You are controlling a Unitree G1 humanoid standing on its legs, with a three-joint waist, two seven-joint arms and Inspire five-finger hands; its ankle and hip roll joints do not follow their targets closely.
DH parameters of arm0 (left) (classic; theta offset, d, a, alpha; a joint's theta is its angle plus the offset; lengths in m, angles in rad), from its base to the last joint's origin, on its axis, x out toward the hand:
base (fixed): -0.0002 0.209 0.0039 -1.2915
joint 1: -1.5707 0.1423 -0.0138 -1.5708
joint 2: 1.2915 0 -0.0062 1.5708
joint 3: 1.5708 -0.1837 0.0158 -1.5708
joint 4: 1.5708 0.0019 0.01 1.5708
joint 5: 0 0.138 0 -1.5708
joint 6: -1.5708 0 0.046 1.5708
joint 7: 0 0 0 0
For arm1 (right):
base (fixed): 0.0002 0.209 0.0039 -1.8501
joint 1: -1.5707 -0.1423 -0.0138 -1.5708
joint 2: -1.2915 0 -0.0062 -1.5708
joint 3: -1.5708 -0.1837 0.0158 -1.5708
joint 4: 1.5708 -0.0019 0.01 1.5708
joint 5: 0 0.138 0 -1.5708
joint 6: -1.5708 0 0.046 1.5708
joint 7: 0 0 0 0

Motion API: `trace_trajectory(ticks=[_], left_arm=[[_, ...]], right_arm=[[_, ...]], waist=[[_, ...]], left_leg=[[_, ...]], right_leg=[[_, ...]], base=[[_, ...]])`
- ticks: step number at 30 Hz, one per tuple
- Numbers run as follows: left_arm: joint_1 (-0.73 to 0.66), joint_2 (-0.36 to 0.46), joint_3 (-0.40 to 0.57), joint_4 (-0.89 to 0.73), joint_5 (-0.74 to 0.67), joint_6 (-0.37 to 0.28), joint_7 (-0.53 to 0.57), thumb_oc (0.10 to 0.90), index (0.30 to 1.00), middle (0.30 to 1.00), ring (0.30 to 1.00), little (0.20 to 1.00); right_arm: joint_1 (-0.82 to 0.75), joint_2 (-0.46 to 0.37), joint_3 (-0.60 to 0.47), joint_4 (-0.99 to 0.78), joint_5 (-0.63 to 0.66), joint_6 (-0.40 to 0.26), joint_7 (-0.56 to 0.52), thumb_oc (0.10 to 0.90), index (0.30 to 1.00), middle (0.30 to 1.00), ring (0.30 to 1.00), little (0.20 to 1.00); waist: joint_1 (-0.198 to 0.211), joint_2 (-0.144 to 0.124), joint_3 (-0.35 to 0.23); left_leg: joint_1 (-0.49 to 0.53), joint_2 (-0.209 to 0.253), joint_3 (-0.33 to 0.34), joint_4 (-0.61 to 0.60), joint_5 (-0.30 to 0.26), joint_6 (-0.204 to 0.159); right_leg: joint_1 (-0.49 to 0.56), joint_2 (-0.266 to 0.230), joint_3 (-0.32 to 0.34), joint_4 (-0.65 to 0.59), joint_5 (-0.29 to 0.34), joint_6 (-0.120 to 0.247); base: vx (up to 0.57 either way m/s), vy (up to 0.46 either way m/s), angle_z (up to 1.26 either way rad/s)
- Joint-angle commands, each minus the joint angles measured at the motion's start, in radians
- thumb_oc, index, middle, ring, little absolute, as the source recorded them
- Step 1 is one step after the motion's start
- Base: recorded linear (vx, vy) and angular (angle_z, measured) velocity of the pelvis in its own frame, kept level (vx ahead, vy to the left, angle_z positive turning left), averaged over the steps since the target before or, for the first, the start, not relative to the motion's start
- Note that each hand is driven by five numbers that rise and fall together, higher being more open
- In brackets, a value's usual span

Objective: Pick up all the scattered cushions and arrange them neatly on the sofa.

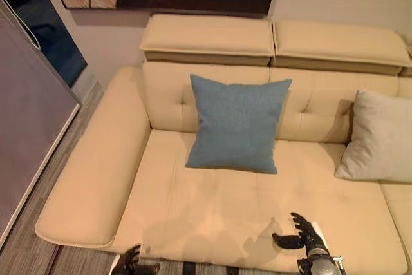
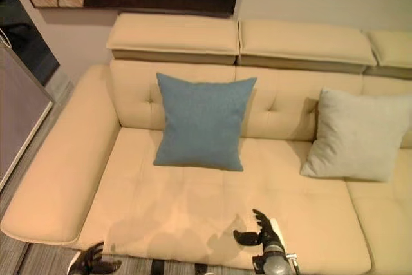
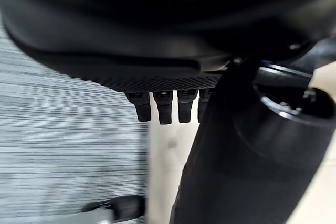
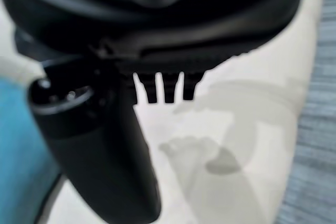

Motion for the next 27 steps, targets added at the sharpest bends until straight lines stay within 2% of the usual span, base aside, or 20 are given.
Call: trace_trajectory(ticks=[1,3,5,10,11,14,18,20,22,24,27], left_arm=[[-0.075,0.047,-0.001,0.012,0.054,-0.043,0.037,0.8,0.9,0.9,0.9,0.9],[-0.095,0.048,-0.025,0.042,0.077,-0.042,0.048,0.8,0.9,0.9,0.9,0.9],[-0.119,0.048,-0.036,0.059,0.081,-0.041,0.05,0.8,0.9,0.9,0.9,0.9],[-0.13,0.035,-0.038,0.077,0.082,-0.038,0.052,0.8,0.9,0.9,0.9,0.9],[-0.13,0.035,-0.038,0.078,0.082,-0.038,0.052,0.8,0.9,0.9,0.9,0.9],[-0.141,0.019,-0.056,0.106,0.085,-0.04,0.044,0.8,0.9,0.9,0.9,0.9],[-0.173,0.012,-0.09,0.121,0.086,-0.036,0.028,0.8,0.9,0.9,0.9,0.9],[-0.181,0.01,-0.091,0.125,0.086,-0.036,0.028,0.8,0.9,0.9,0.9,0.9],[-0.197,0.013,-0.097,0.14,0.09,-0.036,0.033,0.8,0.9,0.9,0.9,0.9],[-0.2,0.017,-0.09,0.145,0.086,-0.037,0.033,0.8,0.9,0.9,0.9,0.9],[-0.21,0.032,-0.082,0.152,0.077,-0.032,0.025,0.8,0.9,0.9,0.9,0.9]], right_arm=[[-0.029,-0.064,-0.027,-0.003,-0.034,-0.06,-0.033,0.8,0.9,0.9,0.9,0.9],[-0.049,-0.078,0.001,0.053,-0.052,-0.056,-0.048,0.8,0.9,0.9,0.9,0.9],[-0.071,-0.081,0.018,0.093,-0.055,-0.048,-0.052,0.8,0.9,0.9,0.9,0.9],[-0.089,-0.082,0.027,0.129,-0.057,-0.038,-0.054,0.8,0.9,0.9,0.9,0.9],[-0.089,-0.083,0.027,0.129,-0.057,-0.039,-0.055,0.8,0.9,0.9,0.9,0.9],[-0.15,-0.089,0.03,0.213,-0.032,-0.02,-0.043,0.8,0.9,0.9,0.9,0.9],[-0.231,-0.112,0.032,0.311,-0.022,0.01,-0.04,0.8,0.9,0.9,0.9,0.9],[-0.241,-0.107,0.033,0.329,-0.022,0.017,-0.04,0.8,0.9,0.9,0.9,0.9],[-0.267,-0.101,0.03,0.357,-0.021,0.033,-0.04,0.8,0.9,0.9,0.9,0.9],[-0.282,-0.098,0.028,0.371,-0.021,0.042,-0.039,0.8,0.9,0.9,0.9,0.9],[-0.299,-0.095,0.031,0.399,-0.01,0.05,-0.031,0.8,0.9,0.9,0.9,0.9]], waist=[[0.028,-0.012,0.011],[0.034,-0.022,0.032],[0.036,-0.039,0.053],[0.024,-0.046,0.049],[0.025,-0.044,0.05],[0.011,-0.02,0.029],[0.007,-0.014,0.033],[0.008,-0.016,0.036],[0.016,-0.028,0.048],[0.024,-0.036,0.059],[0.044,-0.038,0.077]], left_leg=[[0.005,0.051,0.052,0.016,-0.014,-0.06],[-0.037,0.054,0.041,0.093,-0.025,-0.059],[-0.069,0.038,0.037,0.189,-0.079,-0.058],[-0.027,0.047,0.038,0.294,-0.143,-0.05],[-0.025,0.048,0.038,0.296,-0.145,-0.05],[0.078,0.063,-0.001,0.255,-0.162,-0.063],[0.108,0.015,-0.013,0.17,-0.235,-0.033],[0.102,0.001,-0.016,0.166,-0.238,-0.025],[0.087,-0.041,-0.027,0.162,-0.241,-0.004],[0.075,-0.054,-0.021,0.167,-0.238,0.007],[0.05,-0.056,-0.009,0.183,-0.225,0.024]], right_leg=[[0.064,-0.028,-0.024,0.013,-0.13,0.084],[0.065,-0.035,-0.031,0.013,-0.129,0.078],[0.053,-0.052,-0.032,0.013,-0.114,0.073],[0.031,-0.07,-0.041,0.013,-0.091,0.072],[0.033,-0.068,-0.04,0.013,-0.091,0.071],[0.009,-0.065,-0.044,0.022,-0.065,0.079],[-0.058,-0.115,-0.039,0.054,-0.008,0.109],[-0.075,-0.13,-0.039,0.058,0.007,0.119],[-0.106,-0.164,-0.033,0.063,0.035,0.144],[-0.123,-0.18,-0.038,0.081,0.041,0.155],[-0.124,-0.179,-0.044,0.172,-0.011,0.145]], base=[[-0.15,-0.084,0.29],[-0.18,-0.054,0.2],[-0.23,-0.007,0.19],[-0.11,0.043,0.06],[-0.07,0.099,0.04],[-0.08,0.165,0.08],[-0.13,0.194,0.1],[-0.15,0.17,-0.04],[-0.24,0.245,-0.08],[-0.18,0.141,-0.08],[-0.19,0.093,-0.14]])
